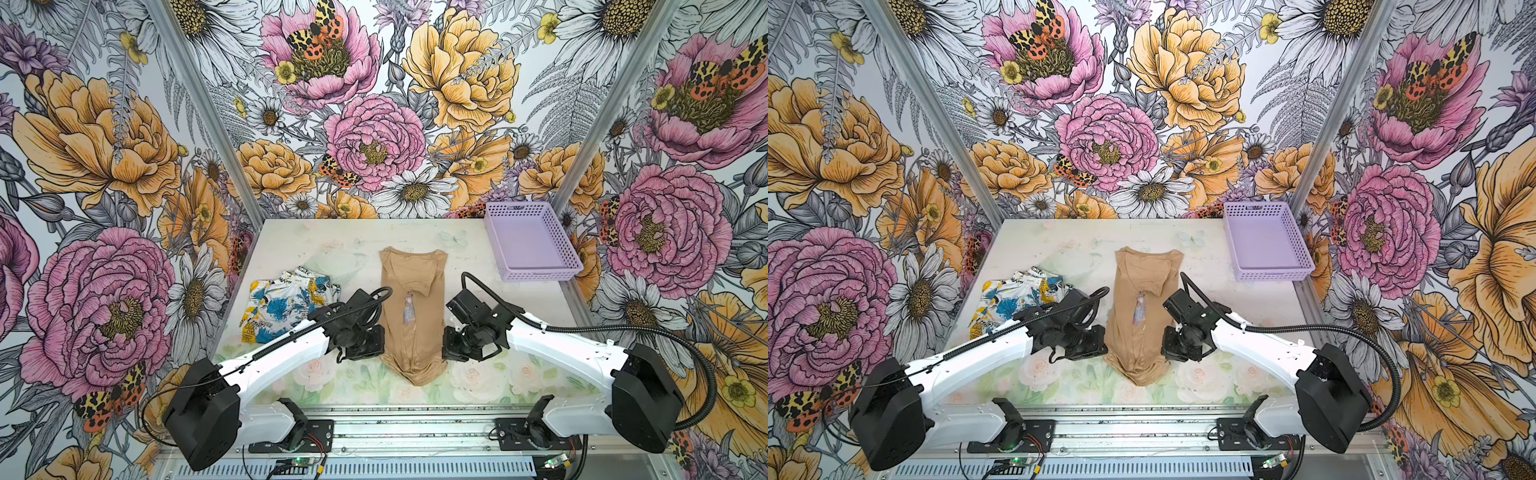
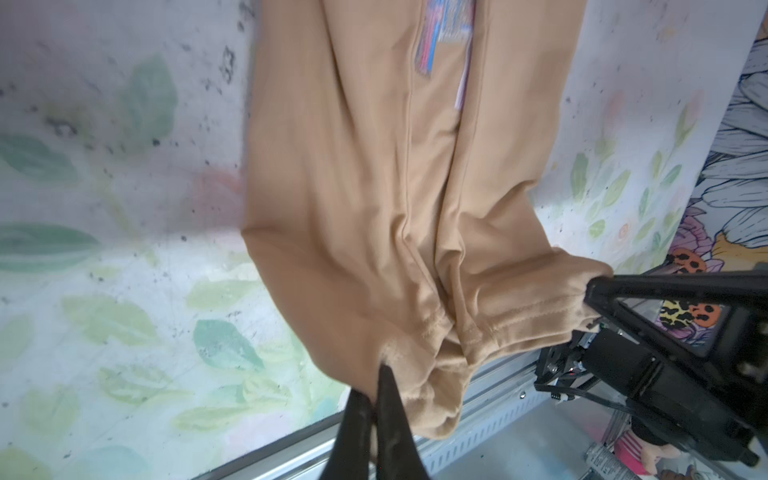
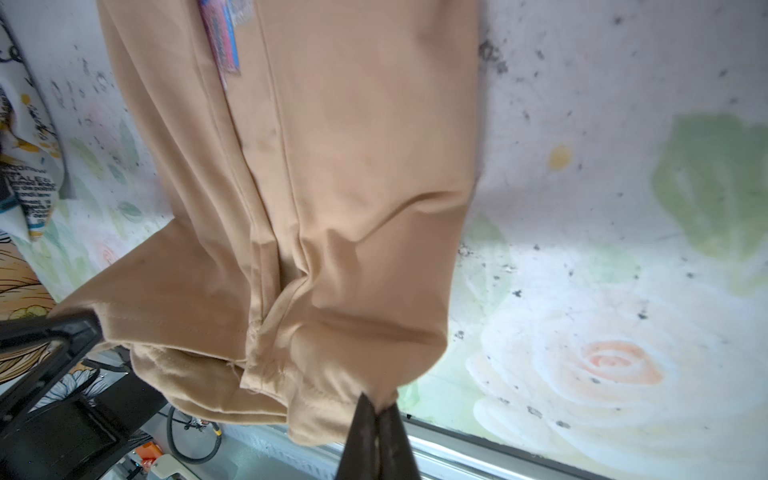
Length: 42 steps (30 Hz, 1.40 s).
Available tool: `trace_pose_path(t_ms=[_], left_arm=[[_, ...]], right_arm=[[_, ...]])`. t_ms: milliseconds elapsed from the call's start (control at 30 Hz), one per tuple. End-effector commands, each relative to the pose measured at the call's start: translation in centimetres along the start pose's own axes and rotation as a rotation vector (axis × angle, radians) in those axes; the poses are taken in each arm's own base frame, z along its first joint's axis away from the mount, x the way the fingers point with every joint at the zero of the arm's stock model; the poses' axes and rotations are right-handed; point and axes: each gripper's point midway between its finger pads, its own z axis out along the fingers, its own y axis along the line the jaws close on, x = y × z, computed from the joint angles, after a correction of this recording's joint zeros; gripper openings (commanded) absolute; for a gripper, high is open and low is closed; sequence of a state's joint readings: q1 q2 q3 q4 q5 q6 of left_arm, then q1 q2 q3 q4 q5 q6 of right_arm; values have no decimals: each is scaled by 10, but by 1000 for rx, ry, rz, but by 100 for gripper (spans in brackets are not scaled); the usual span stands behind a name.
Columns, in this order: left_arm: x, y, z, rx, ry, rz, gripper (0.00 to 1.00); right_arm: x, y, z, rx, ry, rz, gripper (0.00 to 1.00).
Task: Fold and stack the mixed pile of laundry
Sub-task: 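Carry the held hem away from the robot over the shirt with both grippers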
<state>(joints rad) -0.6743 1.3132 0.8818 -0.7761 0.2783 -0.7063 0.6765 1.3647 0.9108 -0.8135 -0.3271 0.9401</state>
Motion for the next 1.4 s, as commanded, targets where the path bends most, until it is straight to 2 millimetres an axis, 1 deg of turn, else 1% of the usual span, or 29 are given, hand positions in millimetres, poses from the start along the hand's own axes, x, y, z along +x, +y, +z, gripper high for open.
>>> trace_pose_path(t_ms=[0,167,267,467,567,667,700,733,933,1067,1233,1367], left_arm=[[-13,-4,-4,11,20,52,0],[-45,-10,-4,19,15,59,0],[-66,-10,-1,17,9,48,0],[-114,-9,6,14,-19,40,0],[-133,-7,13,10,-24,45,0],[-149,-3,19,4,-29,42,0],[-152,1,30,-5,-10,40,0],[-155,0,33,-5,-5,45,0],[-173,3,46,-6,-1,50,0],[-178,7,47,-12,-6,42,0],[-185,6,45,-12,-21,49,0],[-188,9,50,-28,-20,51,1]], right_arm=[[-18,10,-9,-32,-3,-30,0],[-50,15,-15,-62,-2,-17,0],[-70,15,-16,-71,4,-8,0],[-117,10,-19,-76,-3,17,0],[-137,8,-16,-78,-2,22,0],[-152,3,-11,-70,1,23,0],[-156,2,-10,-69,1,25,0],[-159,0,-9,-68,2,27,0],[-172,-8,1,-58,13,40,0],[-177,-9,5,-55,15,33,0],[-182,-12,7,-46,12,32,0],[-186,-16,8,-36,6,29,1]])
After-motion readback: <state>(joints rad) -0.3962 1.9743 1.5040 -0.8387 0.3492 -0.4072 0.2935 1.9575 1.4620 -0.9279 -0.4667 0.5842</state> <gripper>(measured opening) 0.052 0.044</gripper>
